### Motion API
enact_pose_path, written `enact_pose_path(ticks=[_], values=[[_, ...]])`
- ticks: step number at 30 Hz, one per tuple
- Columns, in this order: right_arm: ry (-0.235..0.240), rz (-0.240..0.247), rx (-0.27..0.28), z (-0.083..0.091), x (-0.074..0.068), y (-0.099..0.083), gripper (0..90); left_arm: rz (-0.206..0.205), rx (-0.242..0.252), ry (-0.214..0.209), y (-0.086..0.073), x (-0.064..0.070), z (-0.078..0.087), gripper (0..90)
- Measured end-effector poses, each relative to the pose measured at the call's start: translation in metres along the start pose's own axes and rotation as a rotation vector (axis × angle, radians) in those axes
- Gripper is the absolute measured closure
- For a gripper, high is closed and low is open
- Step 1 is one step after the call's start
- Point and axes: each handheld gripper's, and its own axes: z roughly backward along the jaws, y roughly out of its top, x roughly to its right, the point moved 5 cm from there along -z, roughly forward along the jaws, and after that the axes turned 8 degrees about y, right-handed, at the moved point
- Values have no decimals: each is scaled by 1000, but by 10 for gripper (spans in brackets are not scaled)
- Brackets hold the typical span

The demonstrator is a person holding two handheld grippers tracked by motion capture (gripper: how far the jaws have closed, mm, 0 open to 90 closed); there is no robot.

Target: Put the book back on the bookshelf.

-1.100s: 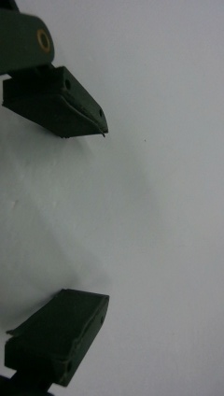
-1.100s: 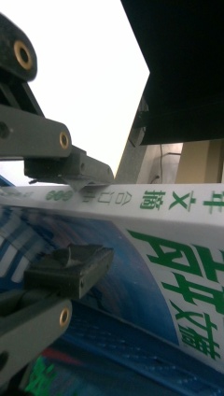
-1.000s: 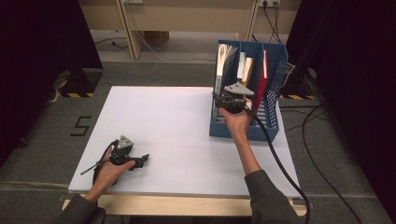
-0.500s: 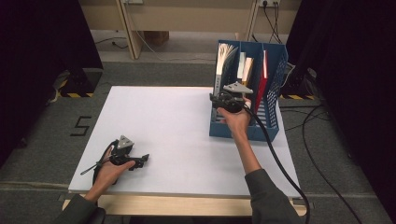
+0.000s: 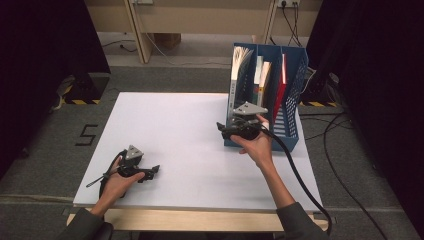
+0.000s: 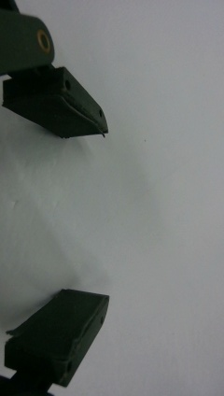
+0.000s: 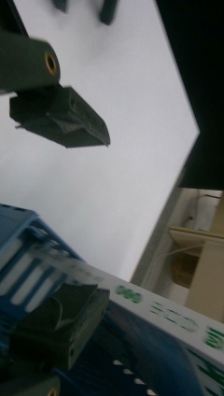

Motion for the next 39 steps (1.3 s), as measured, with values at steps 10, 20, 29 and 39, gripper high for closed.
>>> enact_pose_path(ticks=[10,20,29,39], values=[[0,-14,0,26,-1,-29,179,-18,3,14,-1,-4,2,142],[-1,-66,2,50,6,-74,157,-6,0,26,-2,-10,2,141],[-39,-155,-32,54,16,-104,160,3,3,22,-2,-10,2,141],[-86,-176,-81,63,23,-129,160,2,1,21,-3,-10,2,141]])
